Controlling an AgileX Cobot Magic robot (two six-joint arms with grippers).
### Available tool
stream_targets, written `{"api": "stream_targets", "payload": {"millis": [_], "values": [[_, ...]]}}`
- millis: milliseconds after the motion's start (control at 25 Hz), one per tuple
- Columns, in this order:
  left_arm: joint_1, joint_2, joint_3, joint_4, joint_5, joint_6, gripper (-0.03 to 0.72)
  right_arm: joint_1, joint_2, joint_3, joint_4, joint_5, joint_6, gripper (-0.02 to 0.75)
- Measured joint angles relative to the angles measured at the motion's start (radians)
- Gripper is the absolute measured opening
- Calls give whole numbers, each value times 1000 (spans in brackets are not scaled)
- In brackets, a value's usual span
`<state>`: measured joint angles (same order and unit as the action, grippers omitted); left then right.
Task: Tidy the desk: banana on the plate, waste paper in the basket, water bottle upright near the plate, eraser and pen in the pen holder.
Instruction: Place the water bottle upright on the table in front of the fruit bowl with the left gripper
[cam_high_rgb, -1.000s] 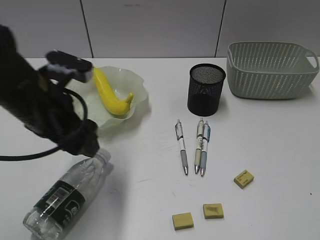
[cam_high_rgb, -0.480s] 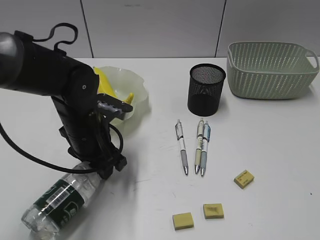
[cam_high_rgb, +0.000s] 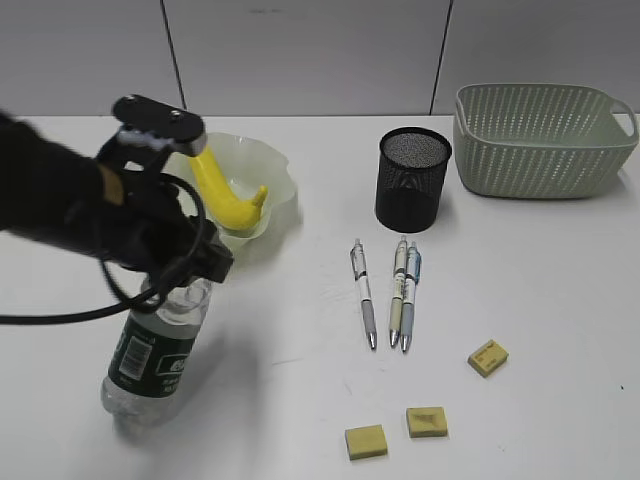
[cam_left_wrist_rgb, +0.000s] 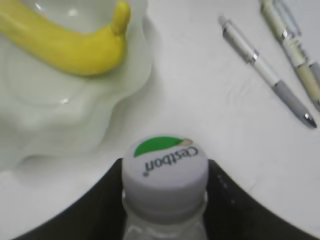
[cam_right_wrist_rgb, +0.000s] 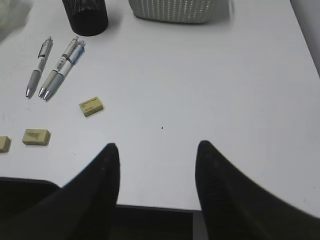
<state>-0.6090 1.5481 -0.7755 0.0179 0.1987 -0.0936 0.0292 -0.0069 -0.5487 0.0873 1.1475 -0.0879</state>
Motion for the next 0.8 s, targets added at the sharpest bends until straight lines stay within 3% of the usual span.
{"api": "stream_targets", "payload": {"millis": [200,360,800], "values": [[53,-123,336,8,-602,-2,326,0,0,8,0,-36,0,393],[97,-101,472,6,-1000,-2,318,0,0,19,0,-67,0,393],[111,121,476,10,-1316,-2,316,1,0,35,5,-102,0,391]]}}
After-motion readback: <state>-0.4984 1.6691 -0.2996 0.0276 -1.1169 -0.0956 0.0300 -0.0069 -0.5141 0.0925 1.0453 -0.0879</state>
